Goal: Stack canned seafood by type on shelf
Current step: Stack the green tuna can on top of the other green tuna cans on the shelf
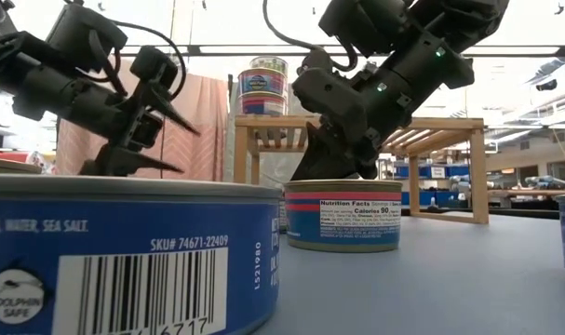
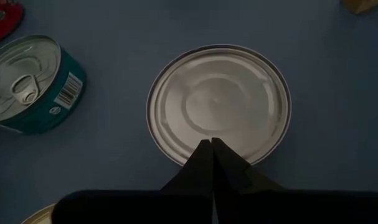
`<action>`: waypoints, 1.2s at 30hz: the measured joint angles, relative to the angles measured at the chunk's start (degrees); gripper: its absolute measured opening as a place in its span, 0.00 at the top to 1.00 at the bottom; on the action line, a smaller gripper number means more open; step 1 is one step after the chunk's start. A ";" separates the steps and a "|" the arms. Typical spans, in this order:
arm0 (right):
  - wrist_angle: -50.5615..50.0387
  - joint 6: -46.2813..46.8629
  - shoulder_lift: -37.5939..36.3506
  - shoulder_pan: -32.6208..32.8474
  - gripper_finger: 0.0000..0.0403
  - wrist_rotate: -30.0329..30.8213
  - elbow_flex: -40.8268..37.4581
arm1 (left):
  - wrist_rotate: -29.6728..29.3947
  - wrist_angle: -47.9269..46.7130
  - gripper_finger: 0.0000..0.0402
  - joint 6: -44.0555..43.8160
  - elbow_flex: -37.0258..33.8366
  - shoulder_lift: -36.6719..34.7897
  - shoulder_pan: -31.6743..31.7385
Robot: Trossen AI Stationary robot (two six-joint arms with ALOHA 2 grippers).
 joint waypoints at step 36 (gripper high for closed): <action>21.86 14.13 1.15 3.17 1.00 5.17 -10.47 | 2.75 7.59 0.43 -0.39 1.44 11.16 -0.43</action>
